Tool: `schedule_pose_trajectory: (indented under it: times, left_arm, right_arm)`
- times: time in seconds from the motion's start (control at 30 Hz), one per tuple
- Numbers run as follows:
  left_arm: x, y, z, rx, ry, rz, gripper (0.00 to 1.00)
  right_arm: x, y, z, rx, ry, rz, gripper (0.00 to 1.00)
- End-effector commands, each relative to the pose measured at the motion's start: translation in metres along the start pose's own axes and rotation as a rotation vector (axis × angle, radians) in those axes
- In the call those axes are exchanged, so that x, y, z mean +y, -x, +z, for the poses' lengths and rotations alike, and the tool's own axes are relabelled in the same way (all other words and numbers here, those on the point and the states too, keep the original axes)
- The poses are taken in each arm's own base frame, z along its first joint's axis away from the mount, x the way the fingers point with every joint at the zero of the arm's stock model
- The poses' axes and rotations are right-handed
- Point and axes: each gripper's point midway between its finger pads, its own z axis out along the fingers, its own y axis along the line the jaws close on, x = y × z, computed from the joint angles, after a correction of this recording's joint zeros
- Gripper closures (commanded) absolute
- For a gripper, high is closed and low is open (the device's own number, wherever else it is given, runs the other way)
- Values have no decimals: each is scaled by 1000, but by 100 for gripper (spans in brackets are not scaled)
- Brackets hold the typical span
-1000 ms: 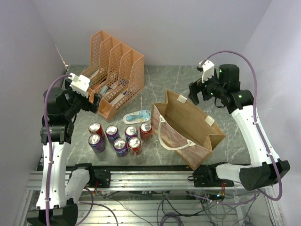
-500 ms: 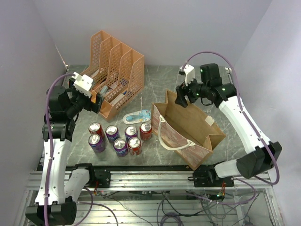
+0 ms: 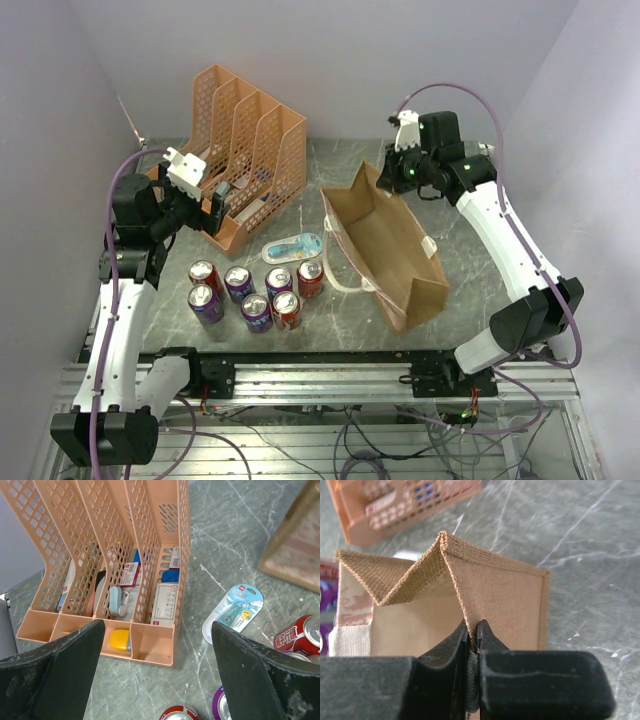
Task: Place the beverage into the canvas bag
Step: Adjust the canvas bag at the center of the board.
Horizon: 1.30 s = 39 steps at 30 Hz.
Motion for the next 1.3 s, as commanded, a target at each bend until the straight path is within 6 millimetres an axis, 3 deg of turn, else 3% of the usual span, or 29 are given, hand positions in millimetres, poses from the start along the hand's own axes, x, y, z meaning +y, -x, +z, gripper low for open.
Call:
schedule_pose_trajectory:
  times: [0.0, 0.13, 0.17, 0.33, 0.4, 0.57, 0.77, 0.93, 1.13, 1.27]
  left_arm:
    - [-1, 8, 4, -33, -18, 28, 2]
    - [-1, 5, 7, -17, -26, 27, 2]
    - [-9, 6, 9, -20, -51, 31, 2]
    - [-10, 4, 9, -4, -58, 36, 2]
    - [-10, 3, 9, 1, -59, 34, 2]
    - [-11, 1, 11, 7, -67, 29, 2]
    - [-14, -1, 15, 6, -85, 8, 2]
    - [-16, 2, 18, -1, -96, 6, 2]
    - [-17, 0, 21, 7, -105, 9, 2]
    - [-19, -4, 19, 17, -110, 5, 2]
  right_arm:
    - [-39, 48, -2, -144, -187, 199, 100]
    - [-70, 46, 11, -123, -206, 344, 100]
    - [-75, 40, 15, -104, -192, 390, 100]
    - [-90, 15, 32, -40, -124, 599, 100]
    - [-90, 12, 34, -34, -92, 657, 100]
    - [-75, 27, 31, -64, -4, 735, 100]
    - [-71, 37, 26, -89, 14, 770, 100]
    - [-77, 30, 35, -75, 1, 812, 100]
    - [-78, 42, 42, -95, 38, 811, 100]
    - [-84, 30, 47, -78, 25, 790, 100]
